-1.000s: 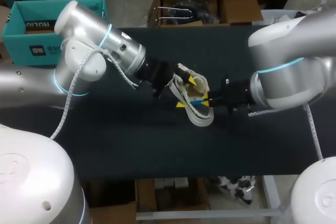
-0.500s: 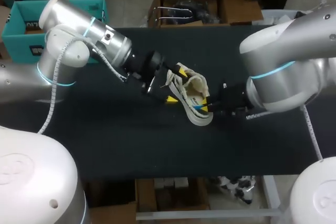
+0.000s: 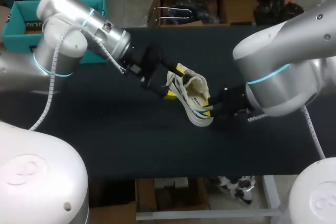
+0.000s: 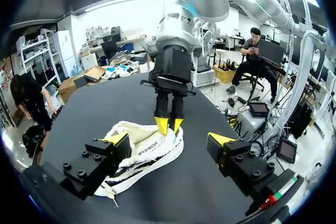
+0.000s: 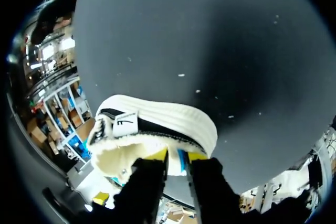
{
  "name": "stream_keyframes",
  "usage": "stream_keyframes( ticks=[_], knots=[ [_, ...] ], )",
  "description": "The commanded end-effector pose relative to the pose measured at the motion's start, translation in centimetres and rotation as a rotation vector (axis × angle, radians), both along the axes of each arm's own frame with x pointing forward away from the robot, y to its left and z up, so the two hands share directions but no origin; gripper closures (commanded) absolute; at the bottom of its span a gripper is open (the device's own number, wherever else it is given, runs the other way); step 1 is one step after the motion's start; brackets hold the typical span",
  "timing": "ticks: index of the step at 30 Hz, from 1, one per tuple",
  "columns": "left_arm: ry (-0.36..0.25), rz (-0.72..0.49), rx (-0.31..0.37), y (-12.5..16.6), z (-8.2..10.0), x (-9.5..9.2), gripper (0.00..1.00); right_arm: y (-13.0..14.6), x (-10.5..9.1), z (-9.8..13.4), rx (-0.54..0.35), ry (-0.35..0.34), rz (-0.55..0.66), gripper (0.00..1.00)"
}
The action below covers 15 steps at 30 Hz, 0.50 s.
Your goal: Open the shoe tongue, take the insole out of the shoe, put the insole back into the shoe, and pack the shoe into the shoebox
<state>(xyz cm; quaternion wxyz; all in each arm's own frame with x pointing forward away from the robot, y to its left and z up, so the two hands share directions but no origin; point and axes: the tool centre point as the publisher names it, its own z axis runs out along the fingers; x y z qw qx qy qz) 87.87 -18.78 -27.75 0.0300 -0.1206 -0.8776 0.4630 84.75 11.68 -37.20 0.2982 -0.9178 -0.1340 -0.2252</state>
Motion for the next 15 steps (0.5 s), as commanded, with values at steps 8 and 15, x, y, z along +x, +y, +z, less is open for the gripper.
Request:
stream_keyframes(
  ticks=[8, 15],
  knots=[
    [0.103, 0.153, 0.045, 1.9, 0.6, -0.2, 0.00, 1.1, -0.6, 3.9, -0.031, -0.039, 0.071, 1.00],
    [0.221, 0.289, 0.082, 4.1, 0.7, 0.3, 0.00, 3.3, 1.7, 2.1, -0.020, -0.021, 0.143, 1.00]
  ],
)
